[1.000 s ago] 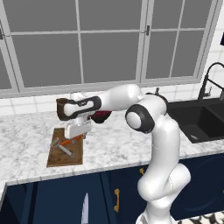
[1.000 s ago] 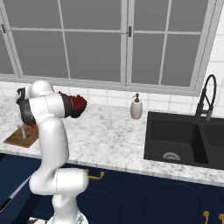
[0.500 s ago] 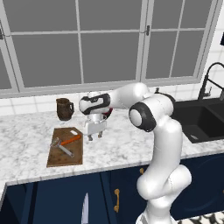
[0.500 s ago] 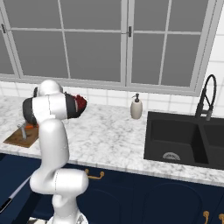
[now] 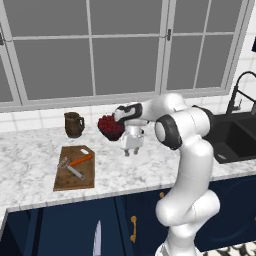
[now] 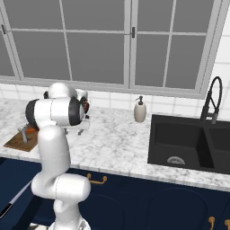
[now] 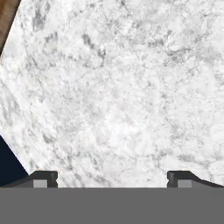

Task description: Place the appropriate cutting tool for cutting the carrot skin on the cutting board.

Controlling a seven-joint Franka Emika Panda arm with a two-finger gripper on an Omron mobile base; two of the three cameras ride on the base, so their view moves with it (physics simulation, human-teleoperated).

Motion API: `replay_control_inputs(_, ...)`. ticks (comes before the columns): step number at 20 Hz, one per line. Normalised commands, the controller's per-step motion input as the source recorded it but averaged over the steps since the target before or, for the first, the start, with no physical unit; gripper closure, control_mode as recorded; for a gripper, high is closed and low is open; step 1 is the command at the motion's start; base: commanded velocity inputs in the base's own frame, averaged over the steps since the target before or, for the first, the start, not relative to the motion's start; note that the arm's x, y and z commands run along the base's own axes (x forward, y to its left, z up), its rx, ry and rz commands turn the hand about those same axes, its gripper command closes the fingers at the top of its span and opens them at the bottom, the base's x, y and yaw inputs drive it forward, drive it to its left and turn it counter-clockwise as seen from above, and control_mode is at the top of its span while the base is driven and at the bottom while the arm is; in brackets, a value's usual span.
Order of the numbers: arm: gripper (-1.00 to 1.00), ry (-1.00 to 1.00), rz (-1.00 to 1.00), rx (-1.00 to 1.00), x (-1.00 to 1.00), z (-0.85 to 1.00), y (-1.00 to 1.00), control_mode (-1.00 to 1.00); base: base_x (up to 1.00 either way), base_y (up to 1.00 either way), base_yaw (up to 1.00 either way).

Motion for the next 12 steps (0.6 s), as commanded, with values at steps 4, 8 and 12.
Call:
replay_control_inputs(4, -1.0, -0.01, -0.08, 0.15, 0.0, 0.02, -1.0, -1.0, 0.0, 0.0, 0.0)
replay_control_inputs(8, -1.0, -0.03, -0.12, 0.11, 0.0, 0.27, -1.0, -1.0, 0.0, 0.0, 0.0)
replay_control_inputs(12, -1.0, -0.09, -0.12, 0.1, 0.0, 0.57, -1.0, -1.0, 0.0, 0.0, 0.0)
